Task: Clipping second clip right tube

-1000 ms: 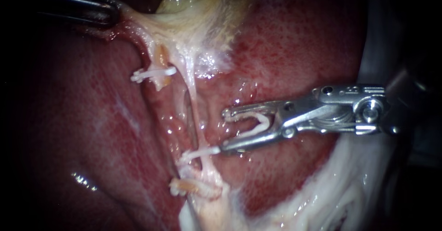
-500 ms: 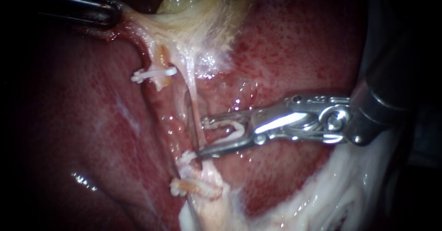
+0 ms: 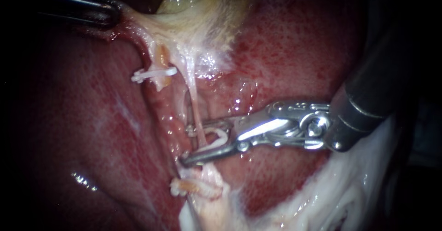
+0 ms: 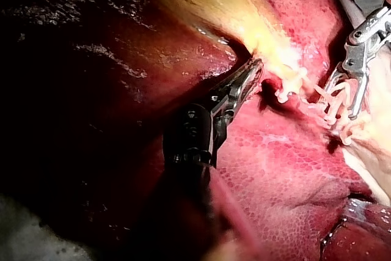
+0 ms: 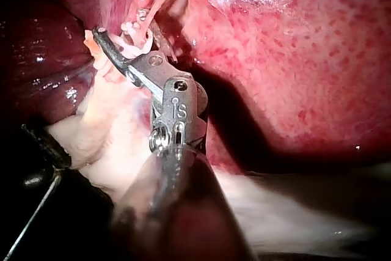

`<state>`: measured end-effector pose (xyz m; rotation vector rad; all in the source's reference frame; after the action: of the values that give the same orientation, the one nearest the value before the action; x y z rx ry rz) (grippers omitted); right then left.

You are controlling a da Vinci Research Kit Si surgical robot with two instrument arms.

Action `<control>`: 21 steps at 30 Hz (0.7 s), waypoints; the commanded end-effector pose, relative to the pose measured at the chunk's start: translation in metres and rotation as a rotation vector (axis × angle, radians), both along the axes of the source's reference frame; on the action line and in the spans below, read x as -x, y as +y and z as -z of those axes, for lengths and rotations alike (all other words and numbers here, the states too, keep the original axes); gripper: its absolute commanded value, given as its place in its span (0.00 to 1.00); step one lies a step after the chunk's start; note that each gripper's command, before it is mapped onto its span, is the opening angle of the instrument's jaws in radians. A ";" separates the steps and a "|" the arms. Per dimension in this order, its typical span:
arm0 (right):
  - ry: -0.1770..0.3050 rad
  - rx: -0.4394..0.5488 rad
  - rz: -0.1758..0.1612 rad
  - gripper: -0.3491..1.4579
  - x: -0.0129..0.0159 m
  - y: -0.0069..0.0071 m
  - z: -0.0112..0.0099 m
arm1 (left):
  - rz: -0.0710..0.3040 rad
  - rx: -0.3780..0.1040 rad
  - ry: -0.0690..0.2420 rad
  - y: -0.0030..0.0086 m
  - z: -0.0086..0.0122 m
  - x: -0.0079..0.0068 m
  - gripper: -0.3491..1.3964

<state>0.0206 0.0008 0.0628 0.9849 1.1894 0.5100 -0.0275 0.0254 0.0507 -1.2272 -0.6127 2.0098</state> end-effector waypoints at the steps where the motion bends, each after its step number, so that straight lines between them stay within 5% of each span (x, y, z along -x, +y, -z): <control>1: 0.013 -0.014 0.002 0.44 0.0000 0.0001 0.0004 | 0.000 0.000 0.000 0.0000 0.0000 0.0000 0.00; 10: 0.070 -0.087 0.005 0.39 -0.0004 -0.0002 0.0013 | 0.000 0.000 0.000 0.0000 0.0000 0.0000 0.00; 21: 0.069 -0.100 -0.003 0.05 0.0000 -0.0001 0.0016 | 0.003 0.001 0.002 0.0000 0.0000 0.0000 0.00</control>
<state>0.0205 0.0007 0.0612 1.0939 1.2373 0.5455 -0.0276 0.0254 0.0506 -1.2257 -0.6097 2.0093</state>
